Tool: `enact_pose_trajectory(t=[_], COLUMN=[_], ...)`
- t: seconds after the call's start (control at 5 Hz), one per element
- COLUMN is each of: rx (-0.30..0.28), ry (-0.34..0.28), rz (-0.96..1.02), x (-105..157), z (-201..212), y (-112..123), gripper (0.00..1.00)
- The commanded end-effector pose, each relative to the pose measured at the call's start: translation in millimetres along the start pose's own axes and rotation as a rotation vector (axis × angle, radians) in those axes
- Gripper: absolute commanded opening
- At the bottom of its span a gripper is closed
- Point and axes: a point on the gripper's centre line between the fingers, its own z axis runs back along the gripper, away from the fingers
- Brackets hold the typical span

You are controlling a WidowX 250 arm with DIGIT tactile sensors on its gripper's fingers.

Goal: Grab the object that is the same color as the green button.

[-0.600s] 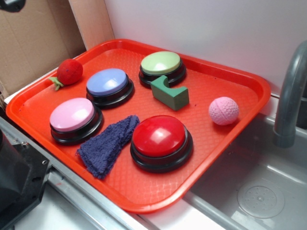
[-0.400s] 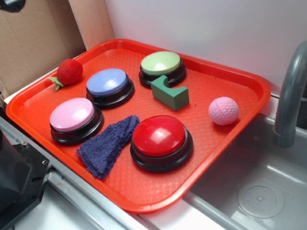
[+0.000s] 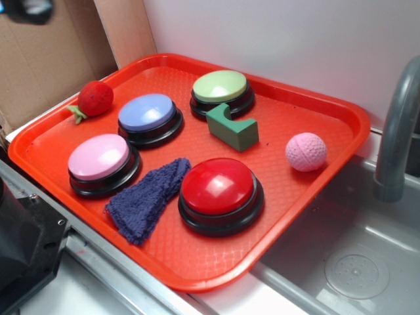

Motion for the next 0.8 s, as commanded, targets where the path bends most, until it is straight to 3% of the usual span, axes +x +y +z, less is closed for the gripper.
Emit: enact_pose_trajectory(t=[0.0, 0.2, 0.4, 0.6], rx=[-0.080, -0.084, -0.117, -0.122], ry=[-0.063, -0.149, -0.183, -0.170], rz=[0.292, 0.534, 0.708, 0.849], x=[33.4, 60.6, 81.2, 106.2], z=[-26.9, -47.1, -64.8, -94.3], y=[-25.9, -27.9, -31.1, -34.9], gripper=[1.00, 1.00, 1.00, 1.00])
